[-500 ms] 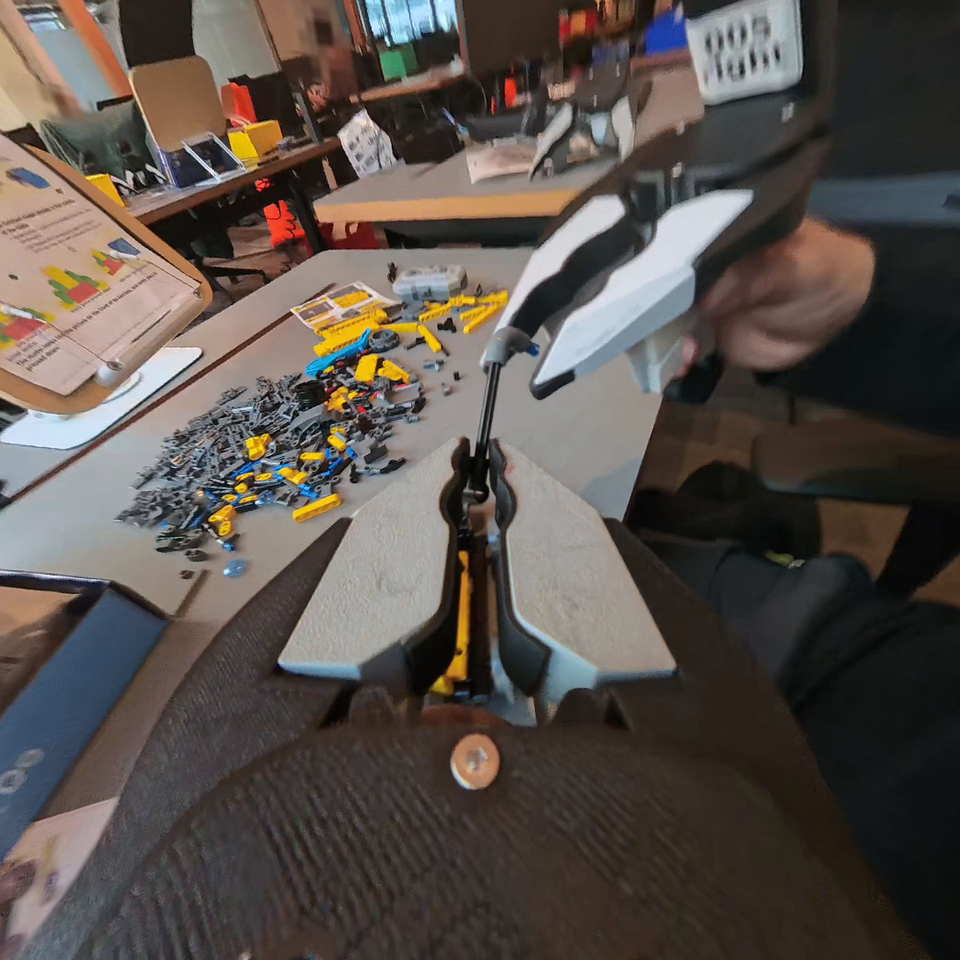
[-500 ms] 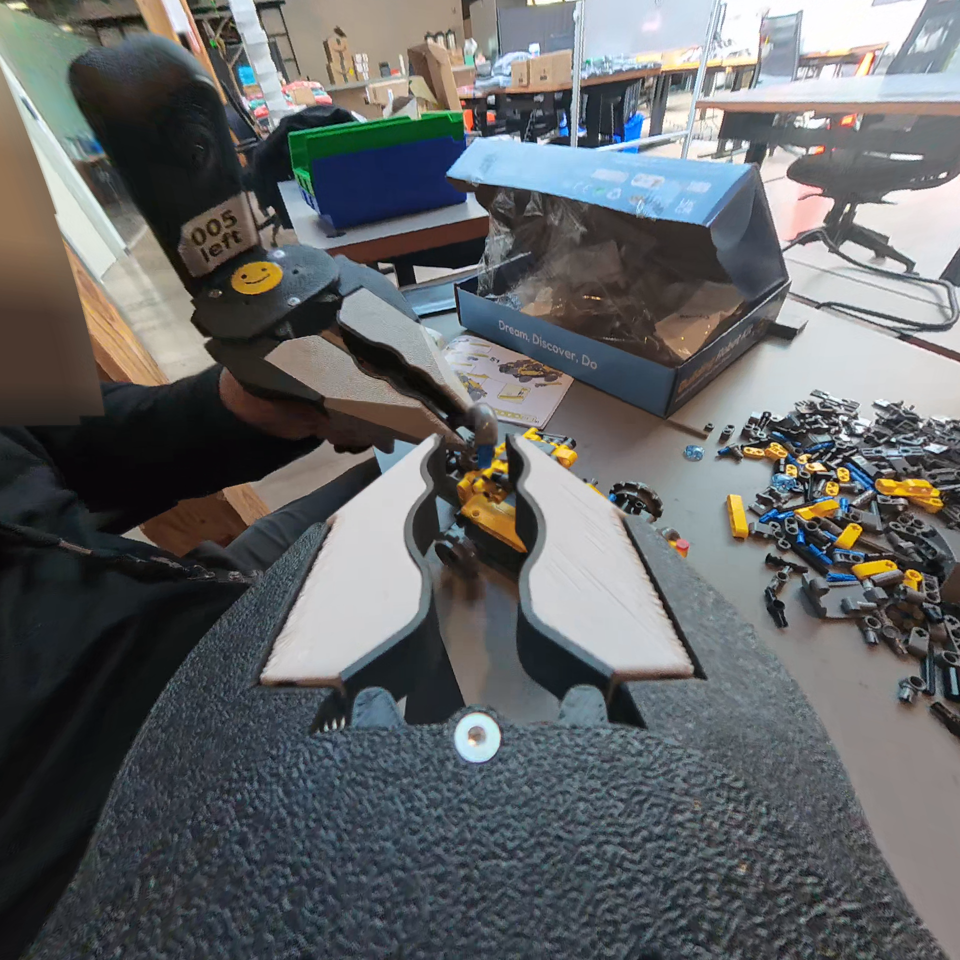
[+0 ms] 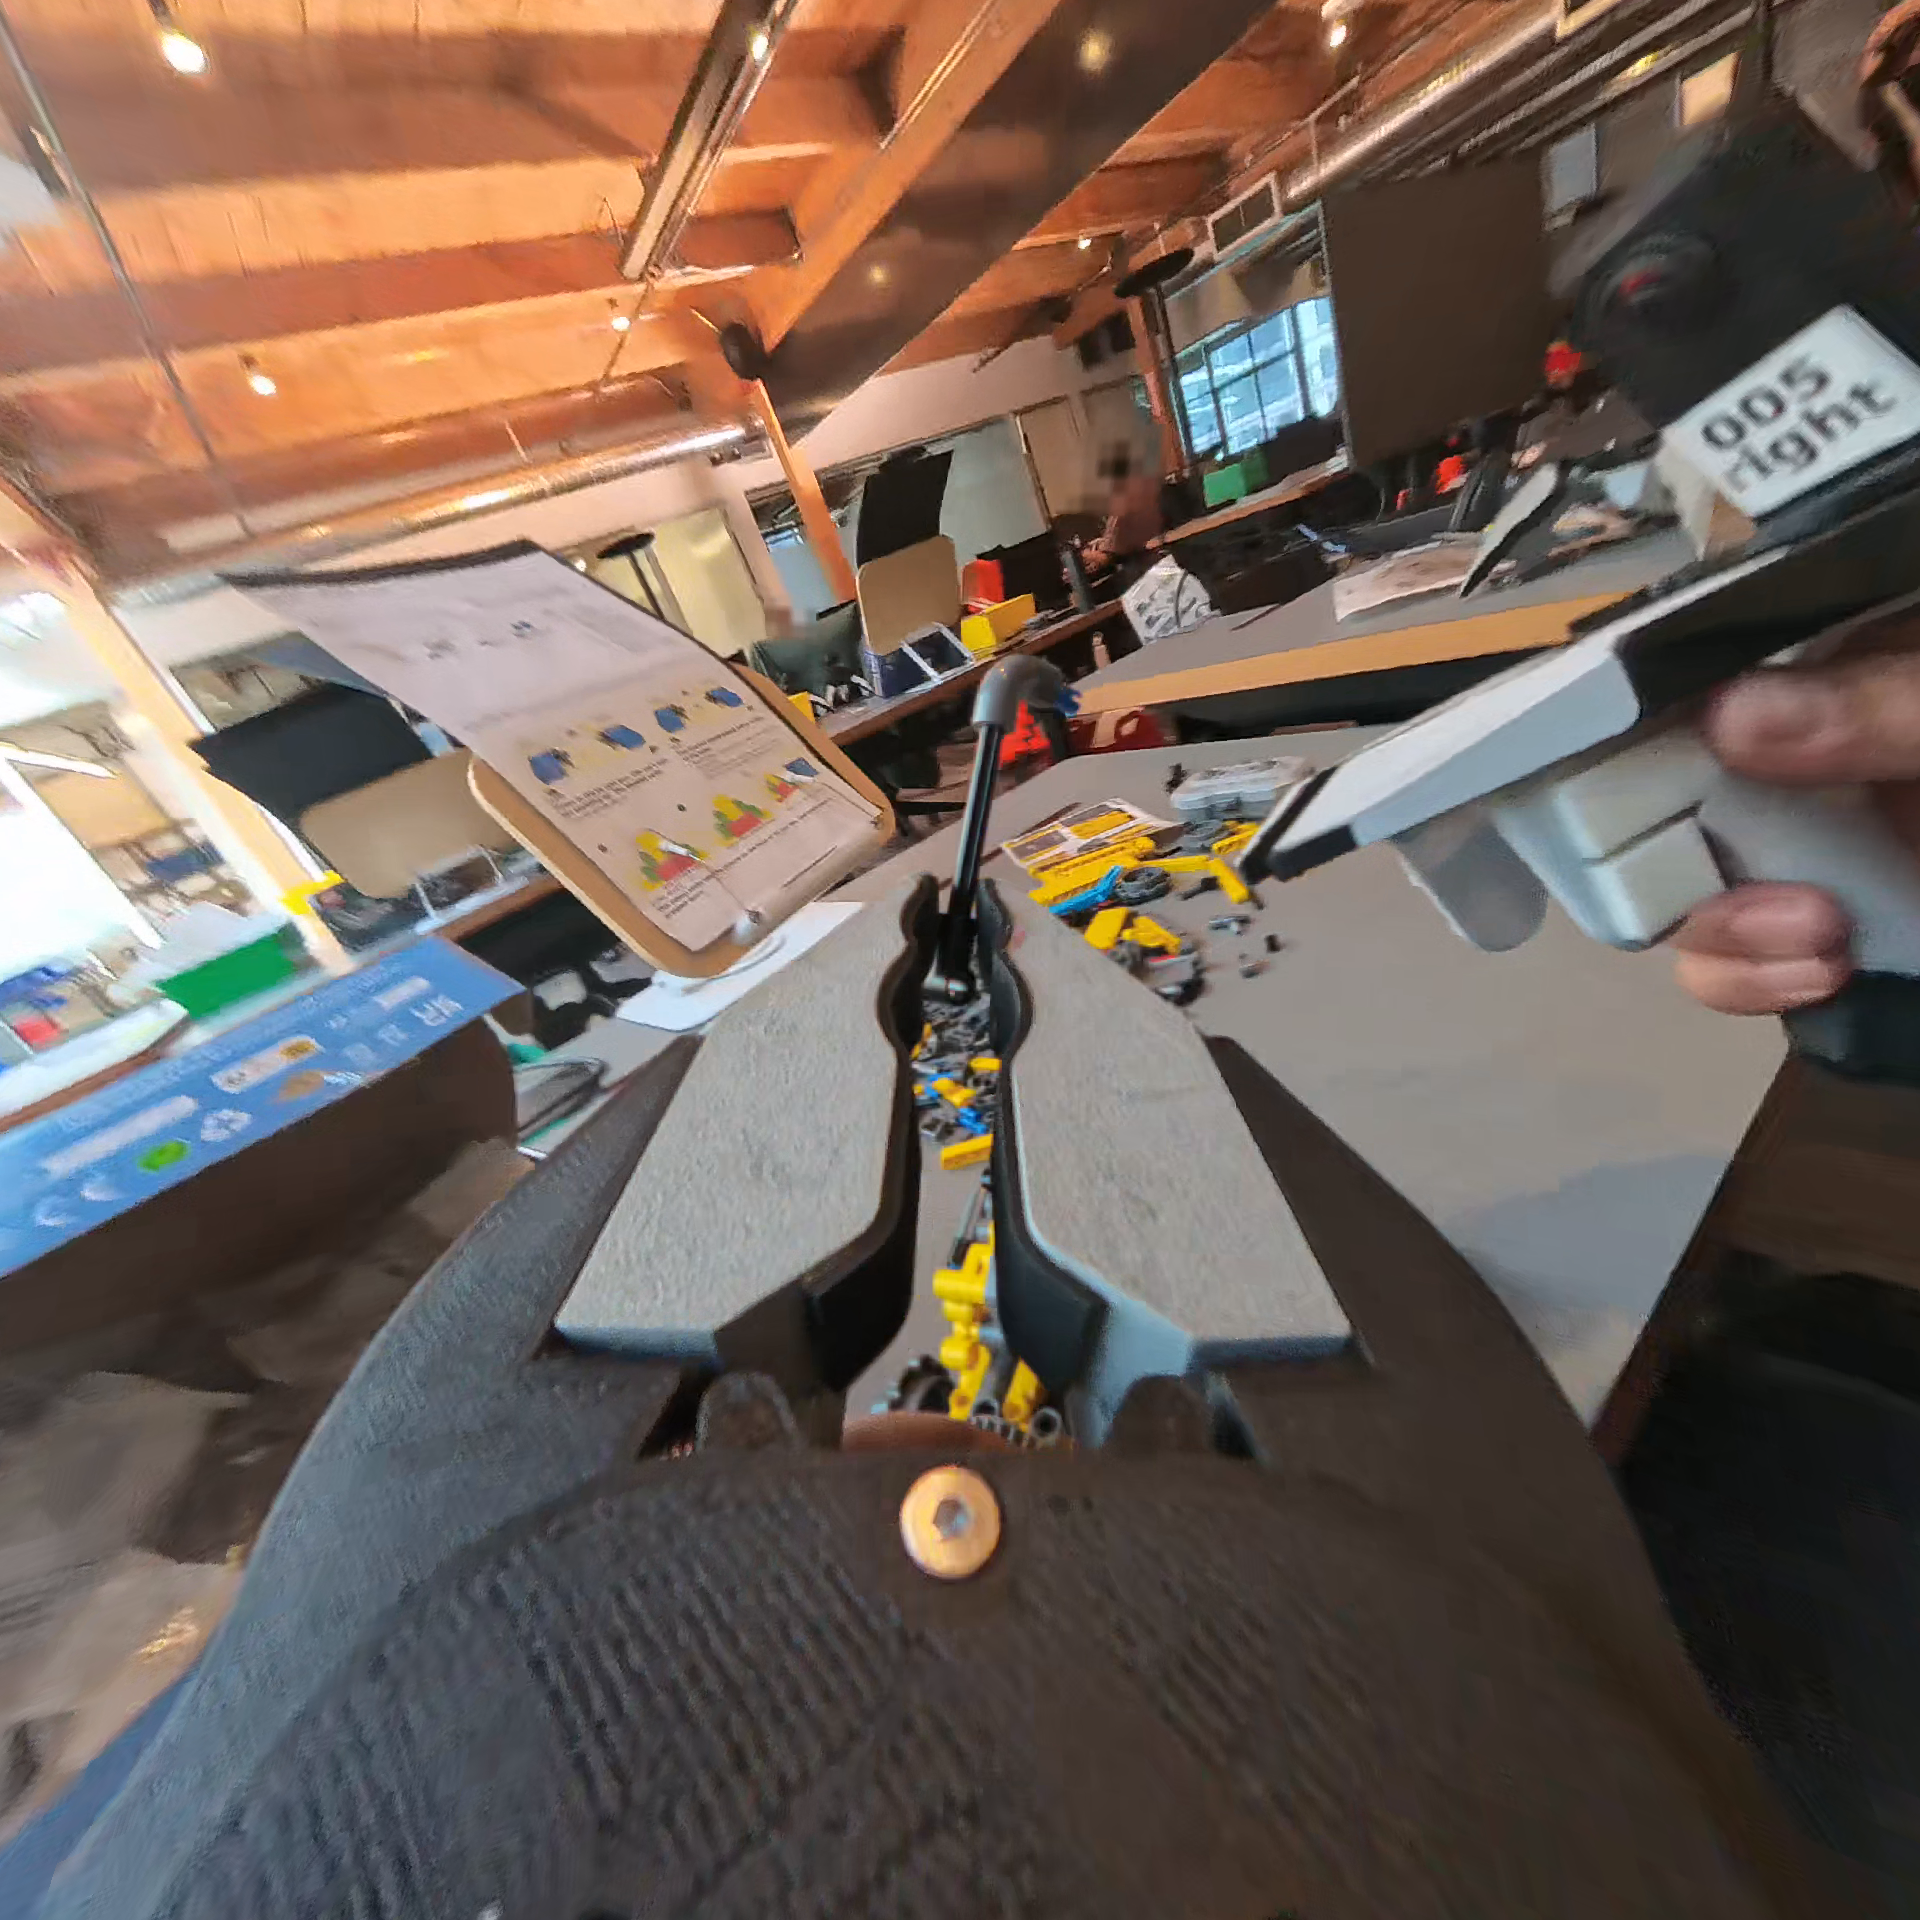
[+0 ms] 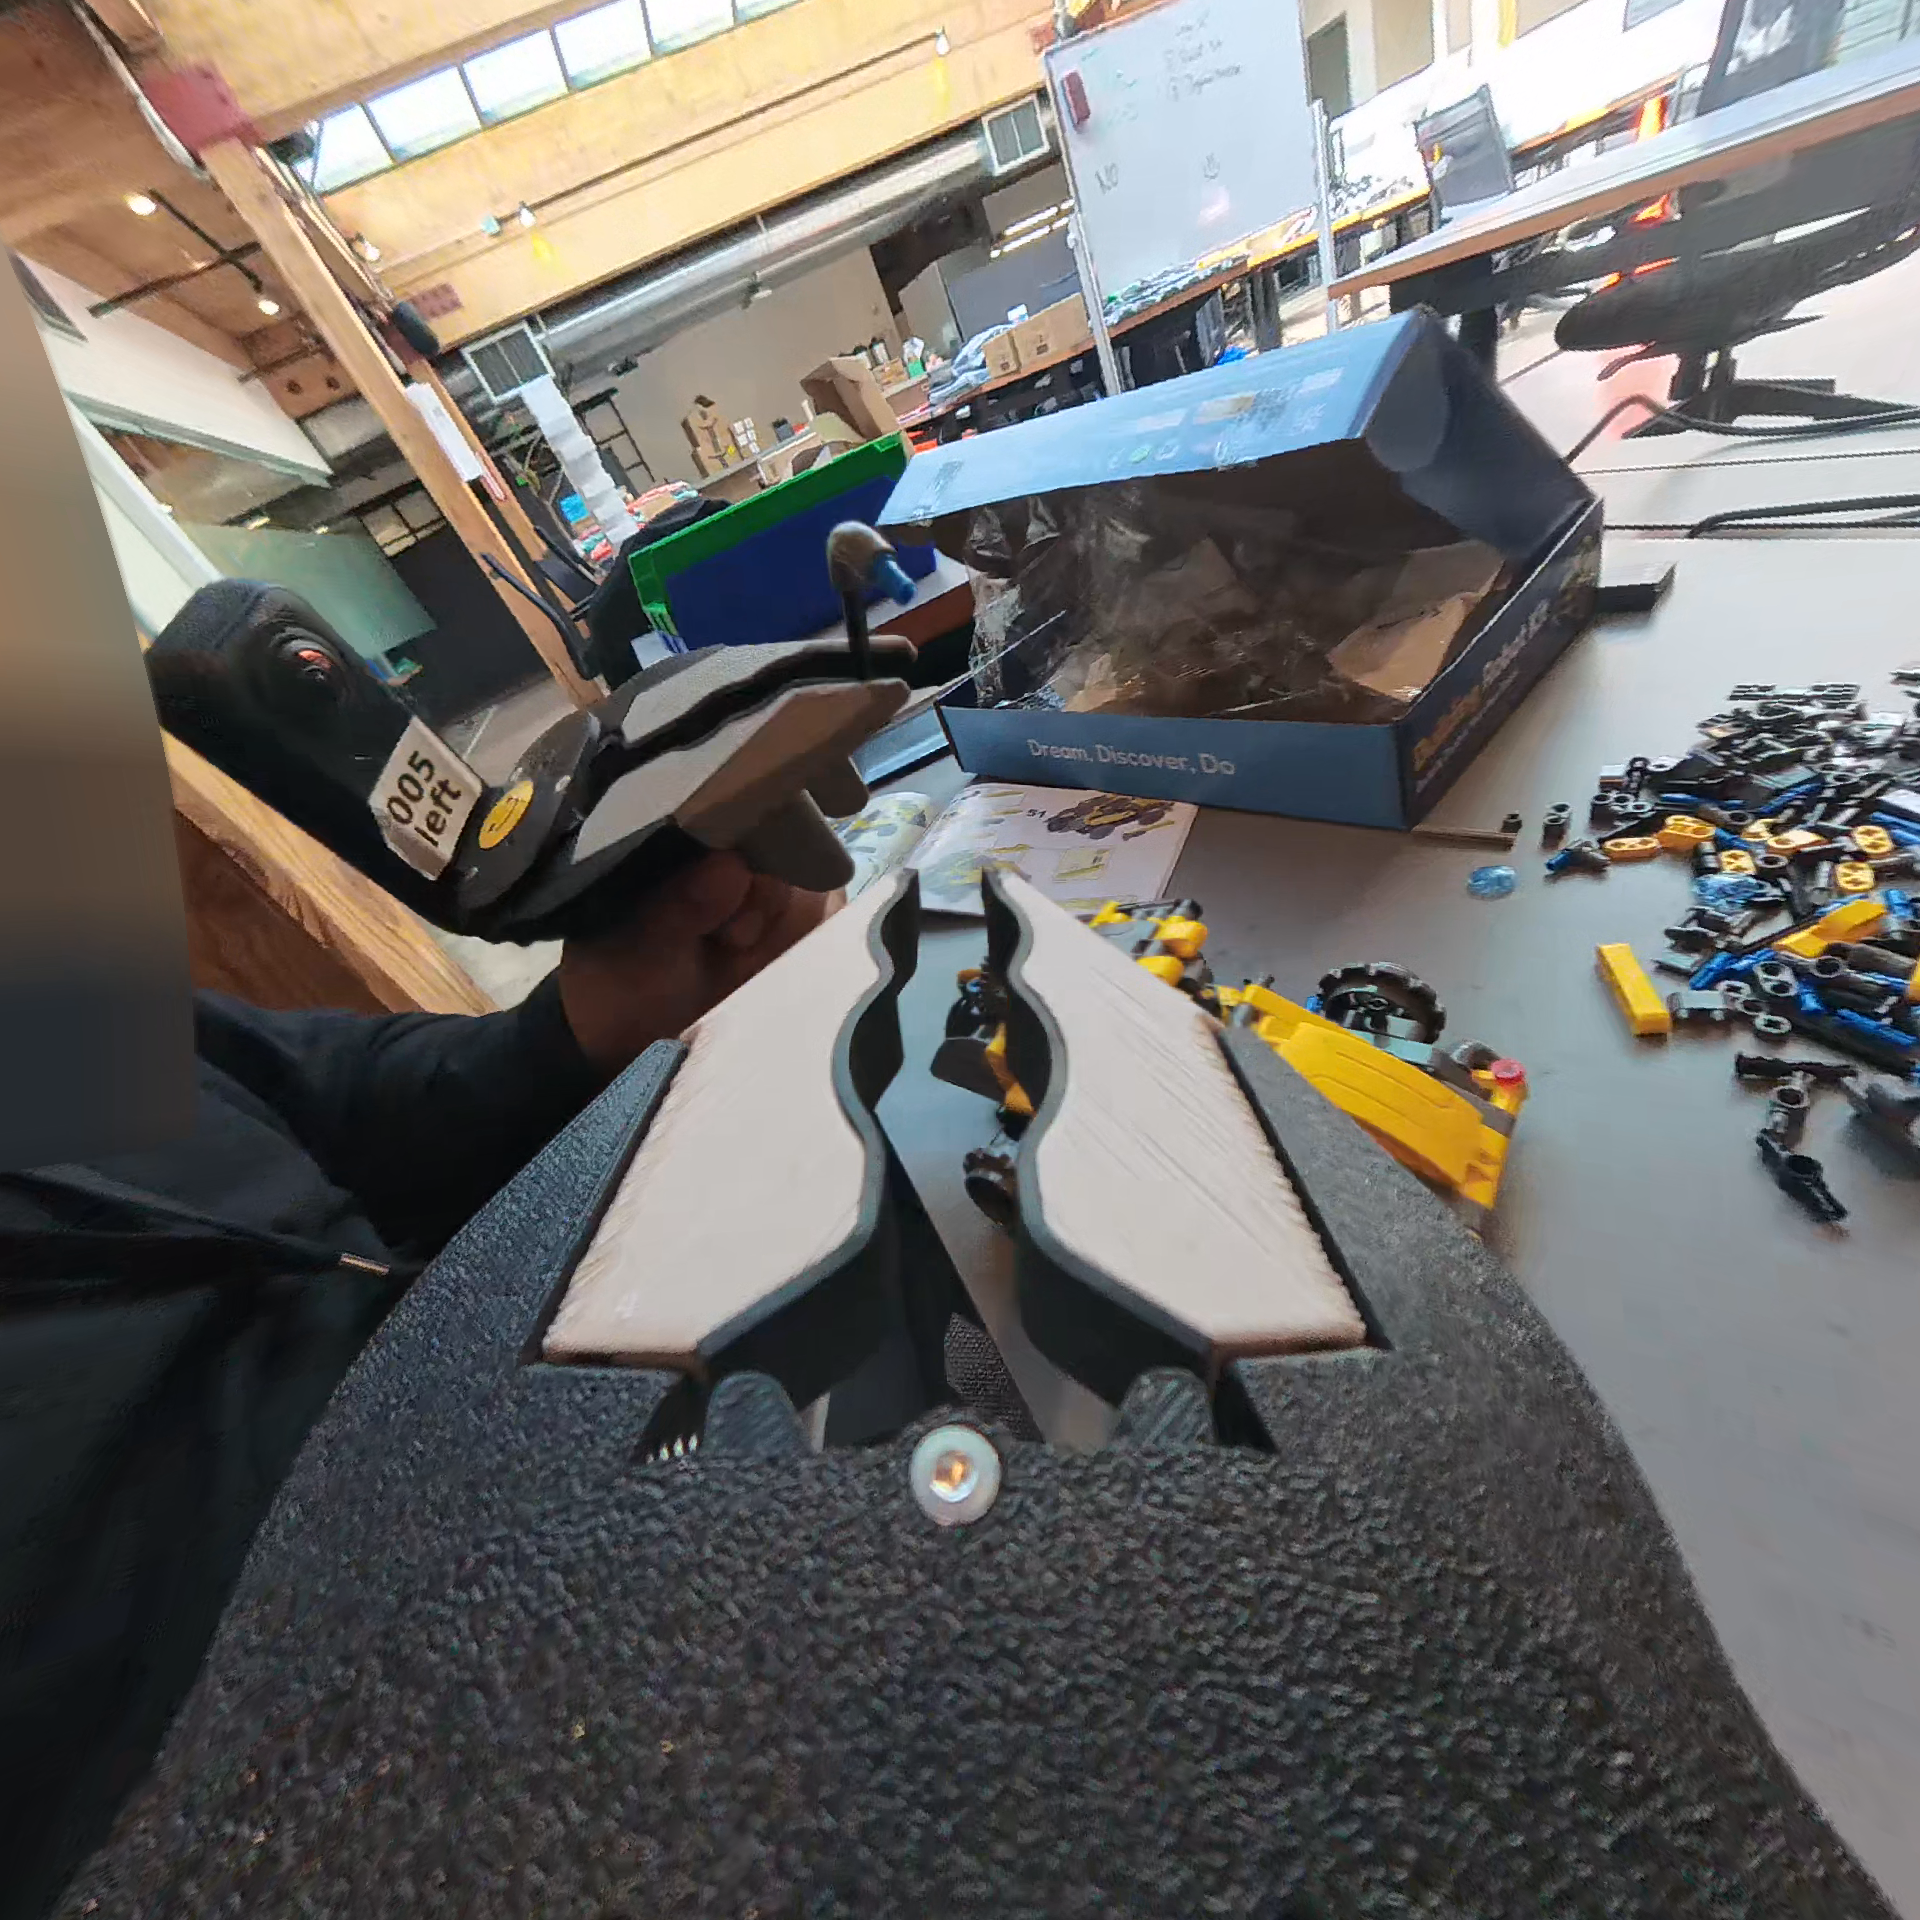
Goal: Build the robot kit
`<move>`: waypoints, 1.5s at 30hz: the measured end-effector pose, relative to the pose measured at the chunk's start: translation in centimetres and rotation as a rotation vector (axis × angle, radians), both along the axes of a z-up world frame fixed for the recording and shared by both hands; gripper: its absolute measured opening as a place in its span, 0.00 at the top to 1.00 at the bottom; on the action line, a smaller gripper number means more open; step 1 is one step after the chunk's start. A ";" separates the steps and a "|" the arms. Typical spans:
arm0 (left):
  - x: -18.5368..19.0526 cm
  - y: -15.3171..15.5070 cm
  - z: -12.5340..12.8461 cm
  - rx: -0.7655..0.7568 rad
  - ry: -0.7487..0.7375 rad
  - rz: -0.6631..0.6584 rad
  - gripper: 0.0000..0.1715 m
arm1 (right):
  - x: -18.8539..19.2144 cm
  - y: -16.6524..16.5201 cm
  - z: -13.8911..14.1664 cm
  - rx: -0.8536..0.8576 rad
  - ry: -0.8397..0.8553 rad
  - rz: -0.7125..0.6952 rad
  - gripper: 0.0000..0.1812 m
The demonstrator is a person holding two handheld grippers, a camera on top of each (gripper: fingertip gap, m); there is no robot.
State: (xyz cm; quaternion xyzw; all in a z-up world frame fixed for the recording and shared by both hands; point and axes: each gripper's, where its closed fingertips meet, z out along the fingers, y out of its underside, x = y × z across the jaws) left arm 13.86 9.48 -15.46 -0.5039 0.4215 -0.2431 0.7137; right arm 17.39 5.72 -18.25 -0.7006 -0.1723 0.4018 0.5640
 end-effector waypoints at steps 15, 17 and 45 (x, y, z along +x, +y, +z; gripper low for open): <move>0.7 -2.2 0.0 0.221 0.037 0.077 0.98 | -1.9 -0.3 2.1 0.045 0.063 0.060 0.91; 1.2 -2.7 -0.4 0.251 0.065 0.074 0.98 | -2.0 -0.5 2.4 0.049 0.080 0.066 0.90; 2.6 -5.3 -2.8 0.837 0.345 0.190 0.97 | -1.1 0.1 1.1 -0.133 0.295 0.114 0.86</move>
